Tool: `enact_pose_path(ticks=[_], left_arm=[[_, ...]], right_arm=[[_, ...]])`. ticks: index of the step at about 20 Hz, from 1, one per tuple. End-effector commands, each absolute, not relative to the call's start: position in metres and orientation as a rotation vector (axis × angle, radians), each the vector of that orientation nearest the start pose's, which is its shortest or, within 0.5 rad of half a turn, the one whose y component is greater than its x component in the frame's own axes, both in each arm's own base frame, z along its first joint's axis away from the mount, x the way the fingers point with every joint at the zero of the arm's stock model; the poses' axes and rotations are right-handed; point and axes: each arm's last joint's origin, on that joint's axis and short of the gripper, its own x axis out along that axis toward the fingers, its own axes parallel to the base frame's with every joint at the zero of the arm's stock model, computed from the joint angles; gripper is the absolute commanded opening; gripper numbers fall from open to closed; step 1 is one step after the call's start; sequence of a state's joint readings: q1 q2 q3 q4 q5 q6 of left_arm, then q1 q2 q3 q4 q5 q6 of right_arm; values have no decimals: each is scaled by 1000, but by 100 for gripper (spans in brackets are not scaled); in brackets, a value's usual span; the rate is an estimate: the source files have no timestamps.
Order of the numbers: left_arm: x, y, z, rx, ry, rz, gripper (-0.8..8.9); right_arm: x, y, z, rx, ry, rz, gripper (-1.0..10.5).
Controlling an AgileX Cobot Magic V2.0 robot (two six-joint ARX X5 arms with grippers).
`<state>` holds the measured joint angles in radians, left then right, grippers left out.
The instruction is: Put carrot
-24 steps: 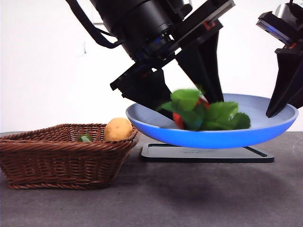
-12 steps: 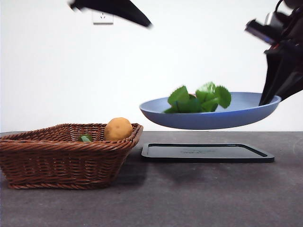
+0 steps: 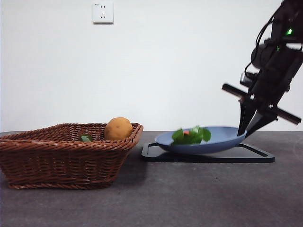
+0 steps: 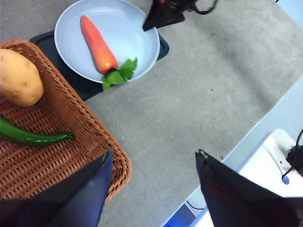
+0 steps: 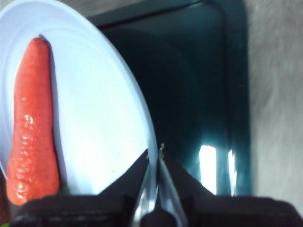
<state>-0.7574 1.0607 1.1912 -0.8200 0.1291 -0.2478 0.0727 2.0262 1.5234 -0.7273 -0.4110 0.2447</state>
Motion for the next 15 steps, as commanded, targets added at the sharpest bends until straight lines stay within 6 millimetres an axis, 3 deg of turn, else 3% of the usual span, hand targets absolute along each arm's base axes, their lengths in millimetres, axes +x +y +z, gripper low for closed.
enact_pose_path(ticks=[1, 6, 9, 12, 15], left_arm=[[144, -143, 366, 10, 765, -770, 311], [144, -143, 366, 10, 764, -770, 310], [144, -143, 366, 13, 763, -770, 310], [146, -143, 367, 71, 717, -745, 309], [152, -144, 367, 166, 643, -667, 281]], right_arm=[[419, 38, 177, 447, 1276, 257, 6], [421, 30, 172, 458, 1284, 236, 195], [421, 27, 174, 450, 1274, 245, 224], [411, 21, 191, 480, 1293, 263, 220], [387, 20, 220, 437, 1353, 307, 214]])
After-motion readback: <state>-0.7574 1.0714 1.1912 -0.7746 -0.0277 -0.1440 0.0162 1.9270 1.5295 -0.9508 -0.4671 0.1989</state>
